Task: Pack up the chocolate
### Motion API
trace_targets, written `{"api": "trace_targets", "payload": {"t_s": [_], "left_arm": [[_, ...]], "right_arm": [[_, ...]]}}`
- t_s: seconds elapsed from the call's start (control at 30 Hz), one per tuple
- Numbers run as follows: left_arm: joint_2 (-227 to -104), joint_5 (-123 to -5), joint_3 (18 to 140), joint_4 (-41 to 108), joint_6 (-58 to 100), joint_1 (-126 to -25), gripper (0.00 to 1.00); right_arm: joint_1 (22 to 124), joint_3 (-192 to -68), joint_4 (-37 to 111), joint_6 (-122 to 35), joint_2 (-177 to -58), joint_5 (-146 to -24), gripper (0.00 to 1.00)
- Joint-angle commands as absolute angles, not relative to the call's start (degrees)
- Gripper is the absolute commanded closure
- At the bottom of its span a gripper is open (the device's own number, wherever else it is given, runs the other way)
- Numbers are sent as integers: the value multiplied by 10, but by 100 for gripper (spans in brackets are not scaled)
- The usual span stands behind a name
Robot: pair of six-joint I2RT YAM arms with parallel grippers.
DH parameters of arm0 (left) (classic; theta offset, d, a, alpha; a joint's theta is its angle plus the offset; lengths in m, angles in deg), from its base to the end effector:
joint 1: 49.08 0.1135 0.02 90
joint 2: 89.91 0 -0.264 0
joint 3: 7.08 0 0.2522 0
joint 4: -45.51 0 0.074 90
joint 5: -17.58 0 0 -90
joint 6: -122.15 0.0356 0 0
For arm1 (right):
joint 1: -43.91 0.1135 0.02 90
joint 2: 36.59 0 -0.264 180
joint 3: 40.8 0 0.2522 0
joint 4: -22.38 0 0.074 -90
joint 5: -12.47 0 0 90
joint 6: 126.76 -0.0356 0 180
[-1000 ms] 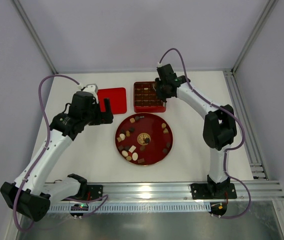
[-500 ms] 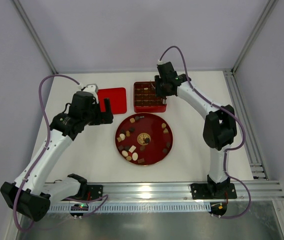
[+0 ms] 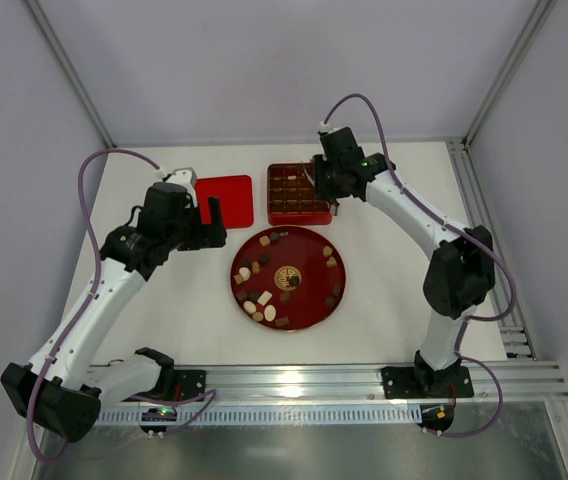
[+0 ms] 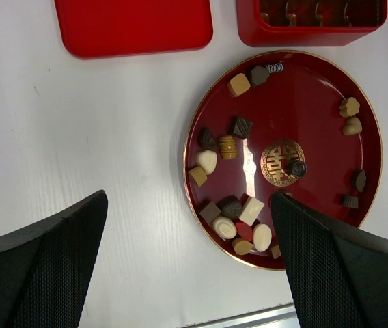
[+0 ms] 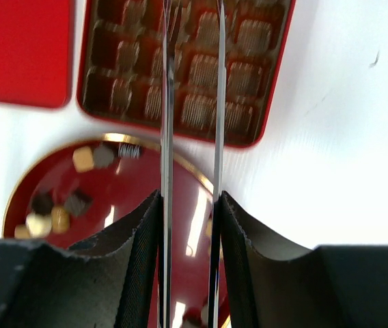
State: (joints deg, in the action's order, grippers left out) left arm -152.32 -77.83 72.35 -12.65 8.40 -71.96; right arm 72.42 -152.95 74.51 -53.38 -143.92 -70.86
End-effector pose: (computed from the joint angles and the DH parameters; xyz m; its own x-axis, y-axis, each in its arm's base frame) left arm 0.2052 -0.0830 0.3493 -0.6843 -0.1464 -0.7143 0.0503 0.9678 -0.2465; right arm 0.3746 0.1988 0.3063 -0.7347 -0.0758 -0.6741 -0.2032 0.9727 0.1121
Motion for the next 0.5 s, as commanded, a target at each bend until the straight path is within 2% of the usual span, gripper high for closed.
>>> {"api": "trace_targets", "payload": {"t_s": [0.0,0.27,0.47], "left_arm": [[-1520,-783,744,-114,86,-720,0],[-1519,-782,746,-116,87,-721,0],[-1522,-776,746,-115,83,-720,0]], "right_arm": [[759,-1455,731,-542,-1329,-716,60],[882,-1271,710,-596,-1181,-709,60],[928,-1224,715,-624,-1167,-702,60]]}}
